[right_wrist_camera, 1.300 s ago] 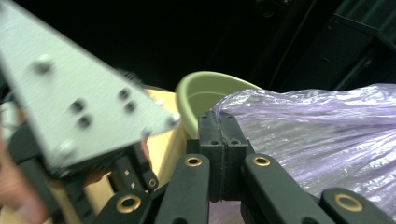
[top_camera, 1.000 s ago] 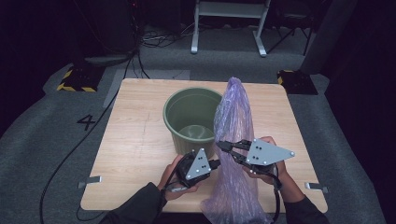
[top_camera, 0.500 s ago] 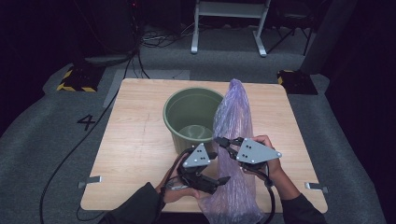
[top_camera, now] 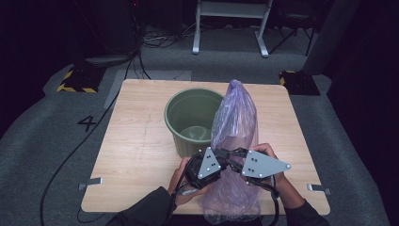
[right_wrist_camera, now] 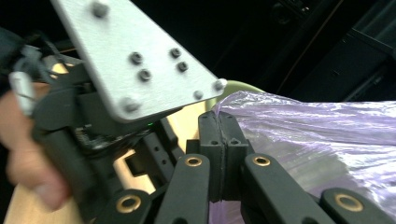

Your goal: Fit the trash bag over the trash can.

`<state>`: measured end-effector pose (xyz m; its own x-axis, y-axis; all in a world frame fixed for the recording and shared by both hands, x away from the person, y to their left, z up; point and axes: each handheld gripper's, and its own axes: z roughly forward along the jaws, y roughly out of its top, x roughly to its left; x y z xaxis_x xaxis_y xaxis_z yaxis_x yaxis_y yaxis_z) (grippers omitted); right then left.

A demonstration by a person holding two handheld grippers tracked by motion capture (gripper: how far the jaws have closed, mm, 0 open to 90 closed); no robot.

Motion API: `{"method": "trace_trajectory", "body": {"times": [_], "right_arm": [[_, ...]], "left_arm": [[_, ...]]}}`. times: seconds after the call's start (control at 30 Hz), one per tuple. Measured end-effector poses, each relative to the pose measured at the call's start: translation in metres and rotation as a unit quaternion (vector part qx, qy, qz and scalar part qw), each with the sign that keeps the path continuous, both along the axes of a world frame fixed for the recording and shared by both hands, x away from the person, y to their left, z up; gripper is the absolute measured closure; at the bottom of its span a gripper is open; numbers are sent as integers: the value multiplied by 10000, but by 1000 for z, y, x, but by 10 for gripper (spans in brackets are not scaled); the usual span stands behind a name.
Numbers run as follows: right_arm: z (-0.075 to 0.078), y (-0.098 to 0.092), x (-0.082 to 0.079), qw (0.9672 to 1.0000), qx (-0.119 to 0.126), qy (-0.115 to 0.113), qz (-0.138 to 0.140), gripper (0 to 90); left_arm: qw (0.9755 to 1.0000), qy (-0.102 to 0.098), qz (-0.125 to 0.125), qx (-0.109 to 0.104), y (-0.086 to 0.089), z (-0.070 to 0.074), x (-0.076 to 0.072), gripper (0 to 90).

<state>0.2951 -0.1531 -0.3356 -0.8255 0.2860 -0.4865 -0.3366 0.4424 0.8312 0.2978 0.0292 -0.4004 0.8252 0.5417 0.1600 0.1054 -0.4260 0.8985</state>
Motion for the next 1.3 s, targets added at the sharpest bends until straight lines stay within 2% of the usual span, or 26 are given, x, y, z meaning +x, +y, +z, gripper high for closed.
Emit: {"method": "trace_trajectory", "body": {"times": [0.07,0.13,0.17,0.27,0.3,0.37,0.4,0.47,0.5,0.53,0.57,0.6,0.7,0.73,0.8,0.83,0.93,0.97,1.0,1.03,1.07,1.17,1.27,1.3], "right_arm": [[1,0,-3,10000,22,-8,53,900],[3,-1,-5,9999,80,17,85,844],[4,-1,-4,9999,98,33,70,826],[7,-4,2,9997,191,140,-99,659],[8,-5,5,9993,238,199,-186,615],[10,-7,8,9989,296,248,-264,589],[11,-12,16,9979,408,356,-353,498],[11,-13,18,9978,379,404,-355,493],[10,-14,21,9974,388,380,-465,490],[10,-18,27,9961,449,386,-655,463],[10,-18,27,9961,449,386,-655,463],[10,-20,30,9957,503,498,-603,446],[12,-26,34,9940,550,491,-809,359],[15,-34,36,9923,675,579,-858,311],[15,-36,37,9921,647,593,-895,293],[14,-40,40,9911,610,614,-1007,279],[8,-49,46,9901,547,791,-1023,225],[1,-55,49,9882,577,874,-1117,215],[1,-55,49,9882,577,874,-1117,215],[-1,-57,50,9871,694,943,-1091,213],[-1,-61,51,9842,947,1129,-986,212],[2,-61,49,9836,1060,1121,-940,189],[9,-62,43,9851,1092,987,-894,182],[14,-68,40,9846,1226,920,-845,179]], "left_arm": [[9997,-218,93,18,5,1,-3,891],[9991,-389,162,11,13,3,-7,895],[9983,-517,257,-41,22,6,-10,896],[9978,-580,305,-73,31,9,-12,896],[9971,-650,365,-134,40,13,-14,896],[9968,-674,398,-170,45,15,-15,896],[9963,-722,428,-190,50,17,-16,897],[9955,-768,495,-241,57,20,-17,897],[9949,-808,549,-270,62,22,-18,897],[9947,-802,563,-312,65,23,-18,897],[9945,-790,574,-369,69,24,-17,897],[9939,-818,622,-410,74,25,-17,897],[9921,-868,733,-532,85,28,-17,897],[9914,-910,776,-526,88,29,-17,897],[9905,-943,808,-590,94,31,-17,897],[9906,-944,792,-599,95,31,-17,897],[9906,-1036,756,-478,93,30,-19,897],[9906,-1037,758,-475,92,29,-19,897],[9909,-1021,745,-468,91,29,-18,897],[9913,-997,726,-468,91,28,-17,897],[9911,-985,747,-487,91,27,-17,897],[9904,-1033,788,-468,92,26,-16,897],[9897,-1027,824,-555,96,28,-15,897],[9894,-1021,839,-602,98,29,-15,897]]}}
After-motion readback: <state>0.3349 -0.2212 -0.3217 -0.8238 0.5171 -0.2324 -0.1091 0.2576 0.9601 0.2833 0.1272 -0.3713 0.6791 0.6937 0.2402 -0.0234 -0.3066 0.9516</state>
